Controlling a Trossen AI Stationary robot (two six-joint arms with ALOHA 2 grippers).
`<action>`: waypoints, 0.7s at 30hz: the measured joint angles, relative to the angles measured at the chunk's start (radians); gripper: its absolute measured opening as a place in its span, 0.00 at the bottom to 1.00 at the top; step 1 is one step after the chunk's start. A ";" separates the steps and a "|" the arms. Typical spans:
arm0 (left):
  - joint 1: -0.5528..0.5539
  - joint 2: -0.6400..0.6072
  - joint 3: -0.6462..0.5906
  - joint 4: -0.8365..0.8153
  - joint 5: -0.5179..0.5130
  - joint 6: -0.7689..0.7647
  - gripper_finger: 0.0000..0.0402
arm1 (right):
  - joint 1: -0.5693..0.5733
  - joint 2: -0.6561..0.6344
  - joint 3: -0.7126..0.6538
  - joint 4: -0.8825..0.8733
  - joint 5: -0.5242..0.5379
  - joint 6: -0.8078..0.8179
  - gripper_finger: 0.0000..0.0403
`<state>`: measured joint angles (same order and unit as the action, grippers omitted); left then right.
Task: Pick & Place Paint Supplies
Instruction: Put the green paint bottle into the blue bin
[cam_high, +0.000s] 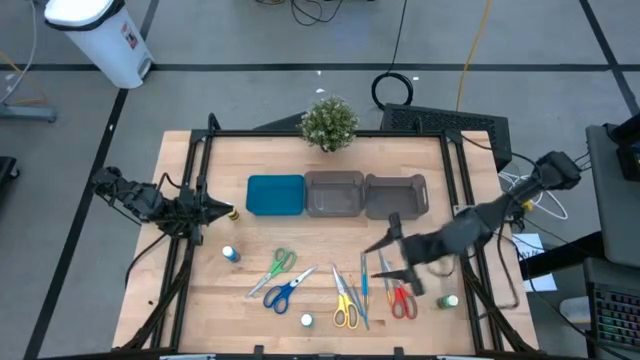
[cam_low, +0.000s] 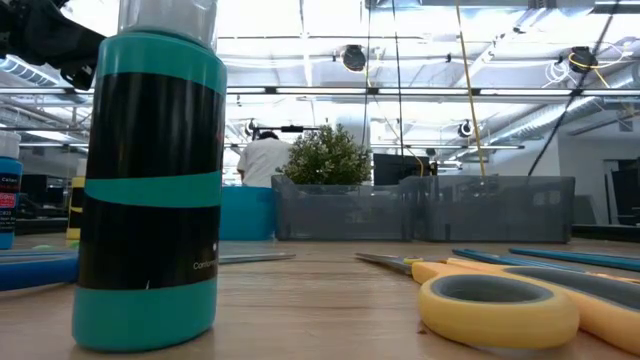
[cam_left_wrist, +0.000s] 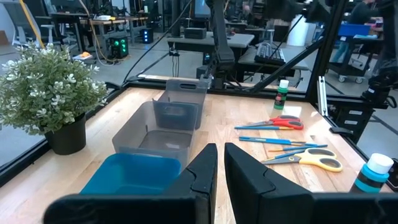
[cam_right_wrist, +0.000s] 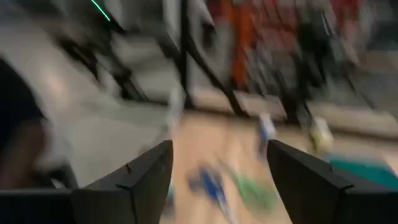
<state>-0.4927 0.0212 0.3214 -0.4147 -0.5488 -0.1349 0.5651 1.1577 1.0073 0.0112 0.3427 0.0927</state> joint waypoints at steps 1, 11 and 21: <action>0.000 0.000 0.000 0.000 0.000 0.000 0.09 | 0.012 0.041 0.084 -0.128 0.031 0.061 0.66; 0.000 0.000 0.000 -0.001 0.000 0.000 0.09 | 0.047 0.317 0.609 -1.038 -0.187 0.868 0.69; 0.000 0.000 0.000 0.000 0.000 0.000 0.09 | 0.105 0.366 0.608 -1.436 -0.478 1.430 0.62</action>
<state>-0.4927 0.0212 0.3214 -0.4149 -0.5488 -0.1349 0.6697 1.5242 1.6157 -1.4248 -0.1354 1.5228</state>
